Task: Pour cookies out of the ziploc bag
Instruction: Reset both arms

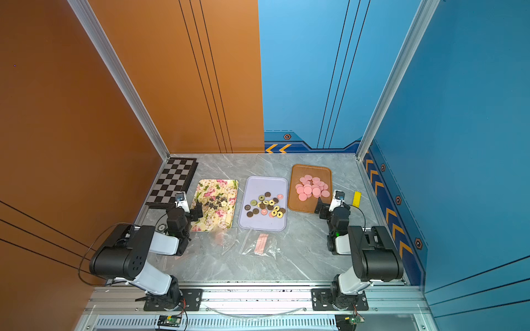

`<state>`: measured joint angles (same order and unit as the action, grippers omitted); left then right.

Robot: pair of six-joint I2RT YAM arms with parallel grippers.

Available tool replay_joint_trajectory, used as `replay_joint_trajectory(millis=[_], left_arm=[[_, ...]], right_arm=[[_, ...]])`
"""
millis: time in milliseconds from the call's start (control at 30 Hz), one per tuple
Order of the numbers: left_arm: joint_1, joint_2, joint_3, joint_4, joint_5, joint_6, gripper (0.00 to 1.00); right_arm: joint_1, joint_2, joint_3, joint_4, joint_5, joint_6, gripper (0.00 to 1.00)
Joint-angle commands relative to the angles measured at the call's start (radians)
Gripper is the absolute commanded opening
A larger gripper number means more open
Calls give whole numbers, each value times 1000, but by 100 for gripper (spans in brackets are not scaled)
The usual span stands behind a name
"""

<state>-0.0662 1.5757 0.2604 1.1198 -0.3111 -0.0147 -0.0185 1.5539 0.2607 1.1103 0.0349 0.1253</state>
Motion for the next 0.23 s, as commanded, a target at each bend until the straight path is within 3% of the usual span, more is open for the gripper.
replay_joint_trajectory(millis=[0,100,200], left_arm=[[-7,-1,13,28,-34,12,98],[-13,0,14,29,18,34,98],[-28,-11,-12,60,-62,20,98]], right_arm=[[2,-6,-6,28,39,-24,100],[5,-10,-15,39,36,-33,100],[9,-8,-29,65,39,-35,100]])
